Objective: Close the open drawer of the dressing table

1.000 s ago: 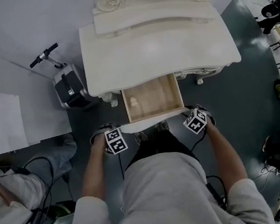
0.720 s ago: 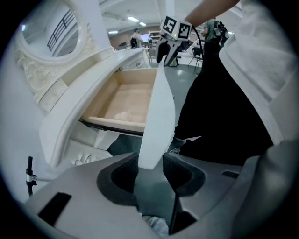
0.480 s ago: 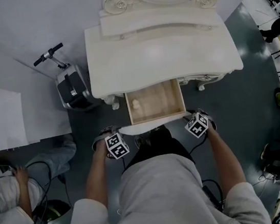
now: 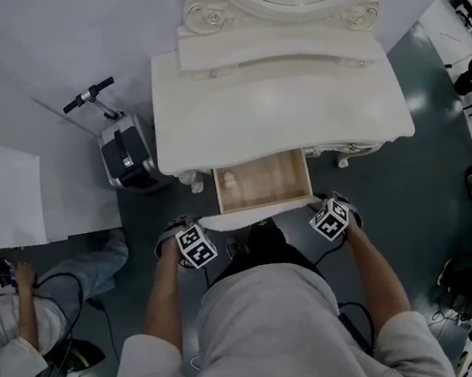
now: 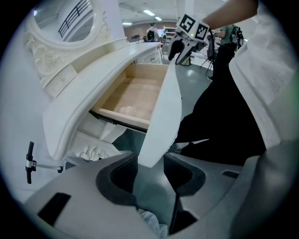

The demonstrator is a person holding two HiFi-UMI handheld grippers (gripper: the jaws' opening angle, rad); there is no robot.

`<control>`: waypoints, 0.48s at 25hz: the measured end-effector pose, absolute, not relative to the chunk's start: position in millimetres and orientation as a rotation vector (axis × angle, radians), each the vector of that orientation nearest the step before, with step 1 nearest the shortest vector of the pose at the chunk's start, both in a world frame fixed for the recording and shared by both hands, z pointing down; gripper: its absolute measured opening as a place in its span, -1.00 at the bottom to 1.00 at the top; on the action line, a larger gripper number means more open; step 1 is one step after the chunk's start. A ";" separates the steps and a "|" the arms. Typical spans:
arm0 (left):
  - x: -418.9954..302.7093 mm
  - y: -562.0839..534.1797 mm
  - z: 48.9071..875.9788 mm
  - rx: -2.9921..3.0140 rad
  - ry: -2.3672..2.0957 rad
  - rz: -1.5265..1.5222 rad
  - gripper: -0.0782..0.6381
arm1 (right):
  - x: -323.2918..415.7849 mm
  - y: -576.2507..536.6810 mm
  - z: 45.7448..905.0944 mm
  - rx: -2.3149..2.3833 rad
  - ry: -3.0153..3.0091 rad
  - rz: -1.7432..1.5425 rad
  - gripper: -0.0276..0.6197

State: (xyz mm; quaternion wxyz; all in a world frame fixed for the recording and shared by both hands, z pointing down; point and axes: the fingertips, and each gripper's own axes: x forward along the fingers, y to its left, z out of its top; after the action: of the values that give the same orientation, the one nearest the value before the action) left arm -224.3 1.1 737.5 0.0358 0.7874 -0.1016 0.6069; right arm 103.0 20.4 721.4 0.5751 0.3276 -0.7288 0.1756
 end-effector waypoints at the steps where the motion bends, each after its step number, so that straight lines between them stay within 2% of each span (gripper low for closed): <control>1: -224.6 -1.1 737.7 2.411 -0.313 1.871 -0.31 | 103.1 18.2 721.4 0.770 -1.709 0.409 -0.40; 12: -221.8 -17.5 738.8 2.359 -0.365 1.888 -0.30 | 106.9 0.5 722.7 0.765 -1.732 0.404 -0.40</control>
State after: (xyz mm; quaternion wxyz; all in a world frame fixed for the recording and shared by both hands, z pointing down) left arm -221.8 -17.5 738.8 0.0489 0.7741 -0.1197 0.6197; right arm 106.9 0.5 722.7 0.5671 0.3254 -0.7369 0.1718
